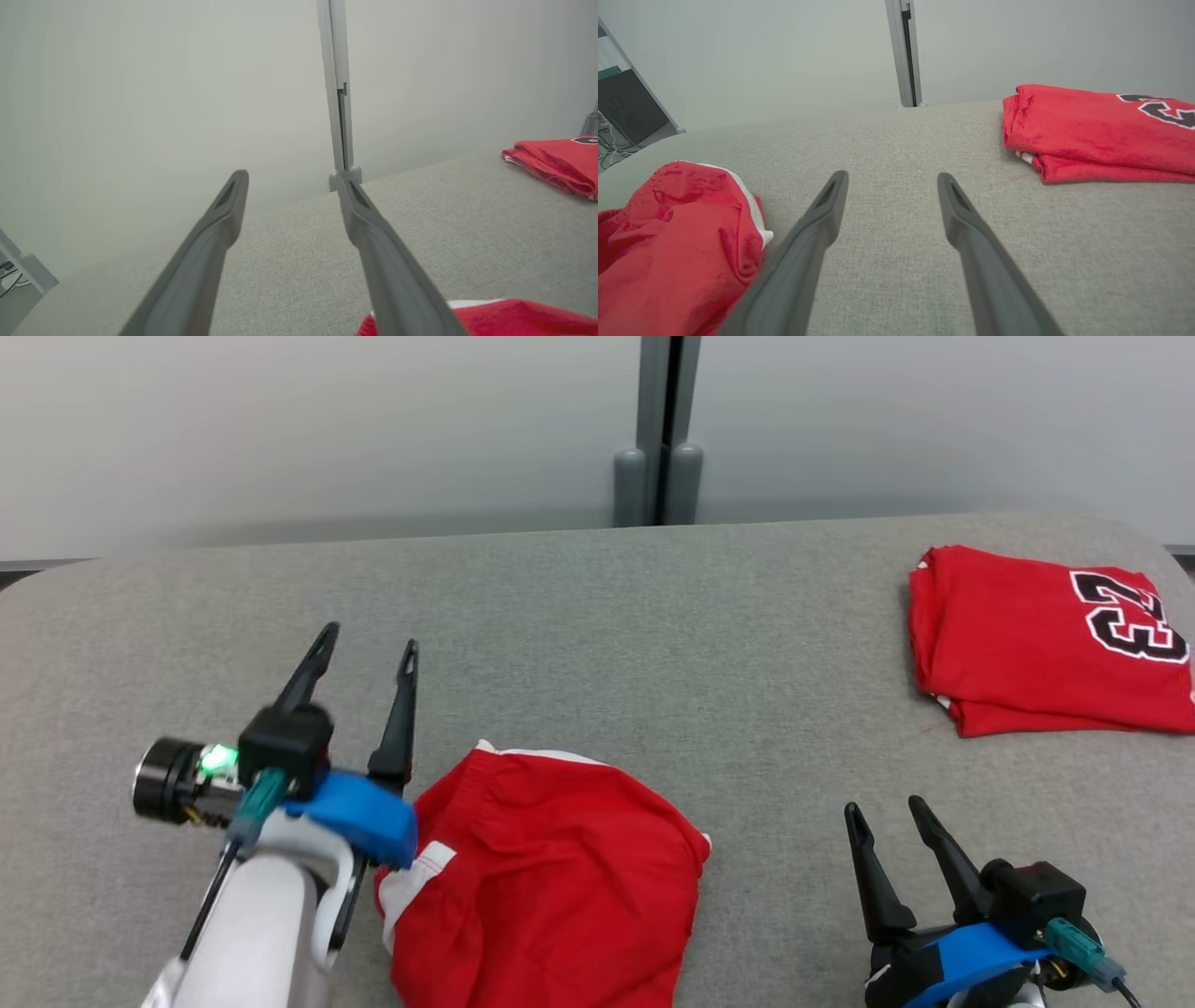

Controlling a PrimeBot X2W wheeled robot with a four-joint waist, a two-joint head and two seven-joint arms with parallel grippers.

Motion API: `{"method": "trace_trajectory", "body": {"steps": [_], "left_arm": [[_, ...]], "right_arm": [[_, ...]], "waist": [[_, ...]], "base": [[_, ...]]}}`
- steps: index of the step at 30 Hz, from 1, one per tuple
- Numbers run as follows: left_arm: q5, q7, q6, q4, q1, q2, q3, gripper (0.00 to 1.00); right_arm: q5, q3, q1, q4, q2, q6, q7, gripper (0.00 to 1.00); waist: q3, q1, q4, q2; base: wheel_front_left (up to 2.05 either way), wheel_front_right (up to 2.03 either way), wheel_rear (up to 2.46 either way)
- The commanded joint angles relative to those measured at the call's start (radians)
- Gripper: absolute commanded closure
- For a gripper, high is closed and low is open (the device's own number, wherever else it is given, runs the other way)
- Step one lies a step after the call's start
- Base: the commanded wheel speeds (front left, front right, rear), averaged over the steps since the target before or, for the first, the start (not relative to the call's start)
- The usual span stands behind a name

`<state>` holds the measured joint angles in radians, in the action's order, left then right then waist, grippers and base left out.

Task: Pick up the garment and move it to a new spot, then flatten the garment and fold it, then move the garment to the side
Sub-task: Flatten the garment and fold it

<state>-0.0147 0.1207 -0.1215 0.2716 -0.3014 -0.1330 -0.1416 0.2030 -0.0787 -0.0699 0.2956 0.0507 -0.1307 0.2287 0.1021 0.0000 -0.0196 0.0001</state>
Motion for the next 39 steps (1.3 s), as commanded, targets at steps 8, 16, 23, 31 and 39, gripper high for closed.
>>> {"method": "trace_trajectory", "body": {"steps": [8, 16, 23, 31, 39], "left_arm": [[-0.101, -0.254, -0.009, 0.076, -0.112, -0.049, -0.172, 0.0], [-0.228, -0.46, -0.008, 0.157, -0.093, -0.11, -0.311, 0.0], [-0.301, -0.53, -0.008, 0.205, -0.078, -0.117, -0.357, 0.0], [-0.319, -0.344, 0.003, 0.24, -0.153, -0.126, -0.332, 1.0], [-0.345, -0.1, 0.053, 0.322, -0.276, -0.167, -0.206, 1.0]], "right_arm": [[0.011, 0.004, -0.028, 0.014, 0.001, 0.0, 0.001, 0.0], [0.018, 0.005, -0.05, 0.029, 0.001, 0.0, 0.012, 0.0], [0.02, 0.001, -0.068, 0.041, 0.001, 0.0, 0.021, 0.0], [0.02, 0.001, -0.075, 0.05, 0.001, 0.0, 0.025, 0.0], [-0.002, 0.014, -0.103, 0.048, 0.001, 0.0, 0.029, 0.0]], "waist": [[0.03, 0.0, -0.046, -0.0001], [0.06, 0.0, -0.07, -0.0001], [0.074, 0.0, -0.083, -0.0001], [0.08, 0.0, -0.086, -0.0001], [0.087, 0.0, -0.094, -0.0001]], "base": [[0.0, 0.0, 0.0], [0.0, 0.0, 0.0], [0.0, 0.0, 0.0], [0.0, 0.0, 0.0], [0.0, 0.0, 0.0]]}}
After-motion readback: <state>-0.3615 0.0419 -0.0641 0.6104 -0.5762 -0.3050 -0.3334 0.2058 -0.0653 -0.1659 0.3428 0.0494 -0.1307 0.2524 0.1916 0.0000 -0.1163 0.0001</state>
